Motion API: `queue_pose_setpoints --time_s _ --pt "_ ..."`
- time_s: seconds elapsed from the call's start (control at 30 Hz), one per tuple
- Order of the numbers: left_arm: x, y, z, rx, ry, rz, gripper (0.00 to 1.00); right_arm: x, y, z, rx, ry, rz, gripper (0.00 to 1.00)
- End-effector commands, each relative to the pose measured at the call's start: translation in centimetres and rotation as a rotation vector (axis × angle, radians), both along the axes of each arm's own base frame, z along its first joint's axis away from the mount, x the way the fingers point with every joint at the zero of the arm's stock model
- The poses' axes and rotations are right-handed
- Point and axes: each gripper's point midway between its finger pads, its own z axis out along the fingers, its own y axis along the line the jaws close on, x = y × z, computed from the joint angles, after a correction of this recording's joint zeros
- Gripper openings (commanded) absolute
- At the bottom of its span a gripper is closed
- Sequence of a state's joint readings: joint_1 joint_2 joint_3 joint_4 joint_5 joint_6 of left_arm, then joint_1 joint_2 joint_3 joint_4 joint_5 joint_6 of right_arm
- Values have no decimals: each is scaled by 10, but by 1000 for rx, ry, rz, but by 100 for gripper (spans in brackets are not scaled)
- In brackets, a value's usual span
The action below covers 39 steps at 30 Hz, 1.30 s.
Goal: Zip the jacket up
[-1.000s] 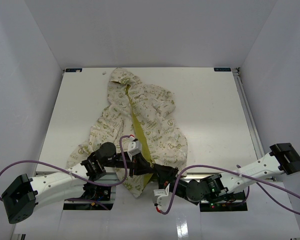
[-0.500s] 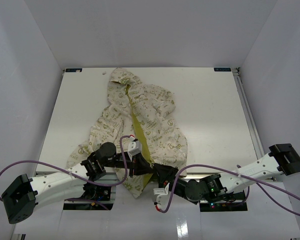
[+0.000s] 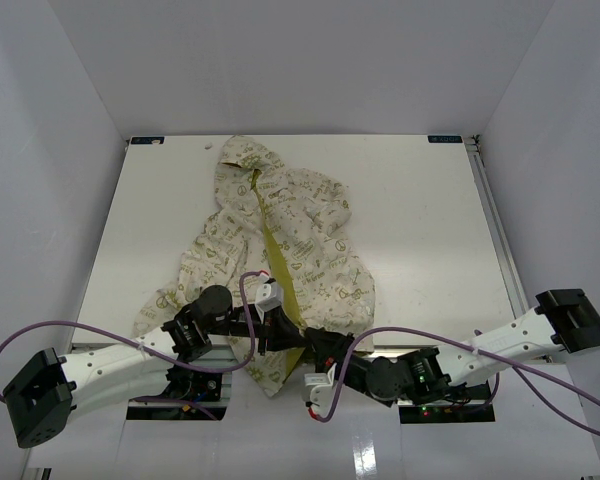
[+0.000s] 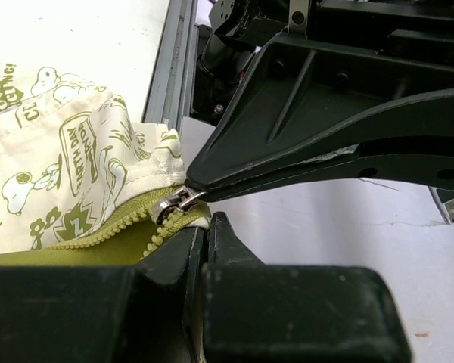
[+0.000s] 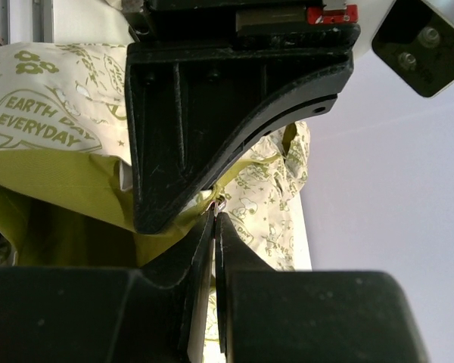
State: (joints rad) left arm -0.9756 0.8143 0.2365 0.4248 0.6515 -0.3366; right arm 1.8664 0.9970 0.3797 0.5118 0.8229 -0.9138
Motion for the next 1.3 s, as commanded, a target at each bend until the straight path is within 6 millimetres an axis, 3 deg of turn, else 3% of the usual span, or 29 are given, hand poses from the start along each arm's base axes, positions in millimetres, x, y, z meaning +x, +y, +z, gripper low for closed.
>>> queue_pose_setpoints --time_s 0.0,0.13,0.4,0.67,0.97,1.17,1.27 --pt "-9 1 11 -49 -17 -44 0 14 10 40 165 100 -61 8" --pt "-10 3 10 -52 -14 -39 0 31 15 53 191 166 -102 8" --pt "-13 6 9 -62 -10 -41 0 53 24 44 121 342 -81 8" --pt "-16 7 8 -64 -6 -60 0 81 21 57 137 369 -115 8" --pt "-18 8 14 -84 -13 -66 0 115 28 29 -2 534 -120 8" --pt "-12 8 17 -64 1 -19 0 97 41 15 -100 771 43 8" --pt "2 9 22 -36 9 63 17 91 48 19 -101 835 107 8"
